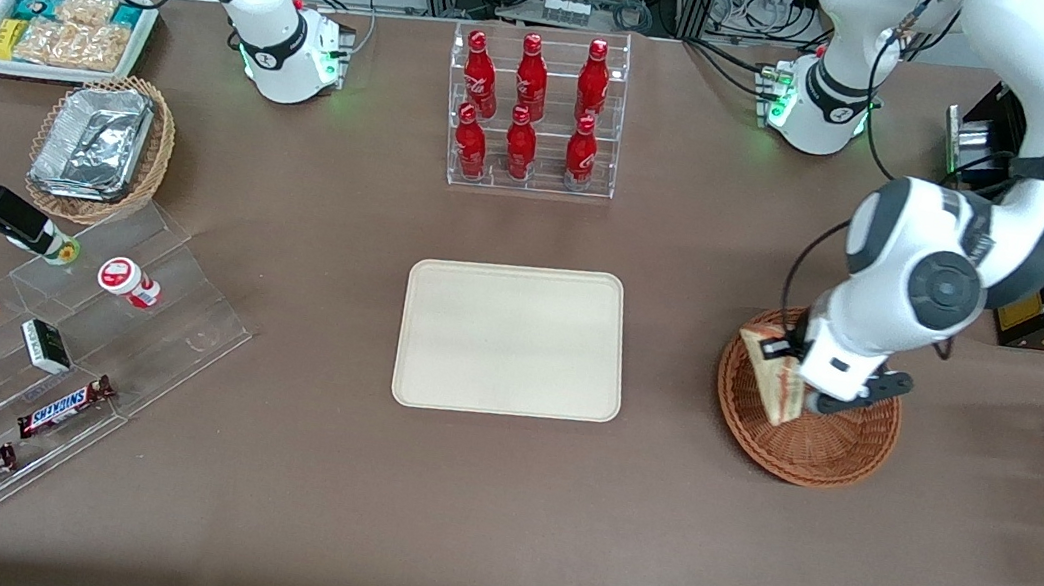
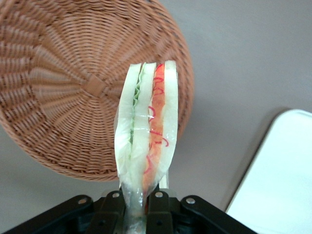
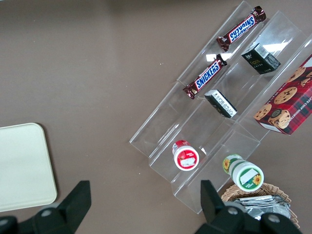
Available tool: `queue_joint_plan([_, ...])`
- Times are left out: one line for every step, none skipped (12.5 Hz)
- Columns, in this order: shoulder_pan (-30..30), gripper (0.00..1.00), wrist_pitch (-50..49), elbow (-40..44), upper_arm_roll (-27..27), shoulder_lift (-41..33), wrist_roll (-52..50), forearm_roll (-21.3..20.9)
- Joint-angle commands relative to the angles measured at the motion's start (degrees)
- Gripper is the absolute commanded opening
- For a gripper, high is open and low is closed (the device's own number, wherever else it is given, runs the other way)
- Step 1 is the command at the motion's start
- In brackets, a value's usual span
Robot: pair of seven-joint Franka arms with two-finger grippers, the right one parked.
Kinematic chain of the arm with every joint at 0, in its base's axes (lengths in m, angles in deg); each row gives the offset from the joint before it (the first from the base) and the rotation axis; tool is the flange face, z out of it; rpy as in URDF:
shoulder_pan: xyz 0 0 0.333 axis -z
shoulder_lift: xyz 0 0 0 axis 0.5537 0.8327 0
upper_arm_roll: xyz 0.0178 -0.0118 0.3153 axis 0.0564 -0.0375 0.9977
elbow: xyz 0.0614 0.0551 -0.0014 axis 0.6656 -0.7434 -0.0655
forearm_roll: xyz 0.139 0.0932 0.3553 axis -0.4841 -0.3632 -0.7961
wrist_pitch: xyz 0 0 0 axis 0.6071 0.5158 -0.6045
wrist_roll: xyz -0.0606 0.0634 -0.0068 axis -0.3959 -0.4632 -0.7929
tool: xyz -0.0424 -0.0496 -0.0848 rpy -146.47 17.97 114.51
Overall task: Place sandwich from basket to tray
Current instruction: 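Carry the sandwich with the left gripper over the cream tray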
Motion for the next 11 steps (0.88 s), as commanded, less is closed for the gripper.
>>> queue_joint_plan([4.63,0.0,-0.98,3.39,0.48,2.31,-1.01,-1.37])
queue_joint_plan([6.74,0.0,-0.97,5.23,0.48,4.15,-3.46,-1.46])
queue_joint_plan([8.59,0.0,-1.15,6.99,0.48,5.82,-5.48,-1.54])
queue_joint_plan([10.43,0.0,-1.15,8.66,0.48,7.32,-6.81,-1.54])
queue_joint_plan([12.28,0.0,-1.06,10.15,0.48,8.99,-7.86,-1.63])
queue_joint_plan([13.52,0.0,-0.89,11.04,0.48,10.22,-8.22,-1.63])
queue_joint_plan([14.92,0.0,-0.8,12.53,0.48,11.45,-8.23,-1.55])
queue_joint_plan([16.59,0.0,-0.89,14.98,0.48,13.38,-8.49,-1.54])
queue_joint_plan([18.52,0.0,-1.15,18.05,0.48,15.92,-10.06,-1.63])
queue_joint_plan([20.11,0.0,-1.24,20.86,0.48,18.21,-12.07,-1.72])
queue_joint_plan([21.95,0.0,-1.33,23.15,0.56,20.15,-13.4,-1.81])
